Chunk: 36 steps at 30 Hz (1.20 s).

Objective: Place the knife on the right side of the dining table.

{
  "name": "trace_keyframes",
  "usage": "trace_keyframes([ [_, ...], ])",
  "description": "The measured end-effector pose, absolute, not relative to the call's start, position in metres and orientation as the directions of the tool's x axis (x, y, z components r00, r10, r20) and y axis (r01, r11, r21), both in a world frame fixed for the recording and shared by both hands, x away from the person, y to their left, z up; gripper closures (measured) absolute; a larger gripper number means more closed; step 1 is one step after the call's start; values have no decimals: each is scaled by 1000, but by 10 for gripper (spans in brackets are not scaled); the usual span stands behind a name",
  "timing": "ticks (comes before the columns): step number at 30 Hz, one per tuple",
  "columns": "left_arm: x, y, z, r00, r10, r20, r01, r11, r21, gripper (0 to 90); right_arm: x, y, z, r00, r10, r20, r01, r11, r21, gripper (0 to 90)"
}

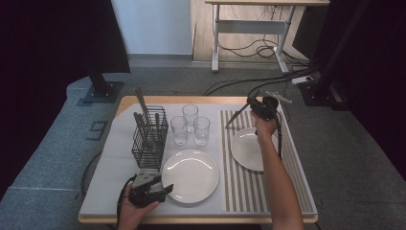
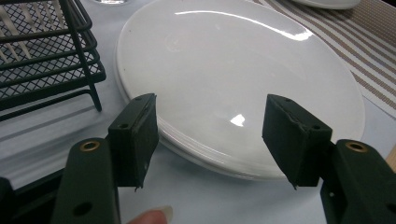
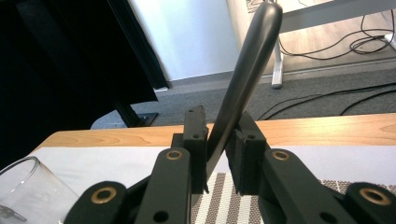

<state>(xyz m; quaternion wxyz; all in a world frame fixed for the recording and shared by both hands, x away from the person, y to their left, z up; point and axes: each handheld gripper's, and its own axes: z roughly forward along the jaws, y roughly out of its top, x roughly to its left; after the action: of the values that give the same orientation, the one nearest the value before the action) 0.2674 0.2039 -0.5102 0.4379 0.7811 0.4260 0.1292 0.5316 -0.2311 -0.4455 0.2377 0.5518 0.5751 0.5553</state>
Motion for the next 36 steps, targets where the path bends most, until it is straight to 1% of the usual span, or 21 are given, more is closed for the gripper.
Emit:
trace_keyframes([
  [16, 268, 203, -511, 605, 778, -169, 552, -257, 793, 360, 532, -238, -449, -252, 910, 330, 385, -219, 897, 763],
  [23, 267, 202, -511, 606, 777, -170, 553, -258, 792, 360, 531, -244, -456, -232, 909, 345, 375, -244, 894, 752],
  [36, 268, 201, -512, 606, 778, -167, 555, -262, 790, 360, 530, -256, -465, -202, 909, 365, 399, -264, 878, 725],
])
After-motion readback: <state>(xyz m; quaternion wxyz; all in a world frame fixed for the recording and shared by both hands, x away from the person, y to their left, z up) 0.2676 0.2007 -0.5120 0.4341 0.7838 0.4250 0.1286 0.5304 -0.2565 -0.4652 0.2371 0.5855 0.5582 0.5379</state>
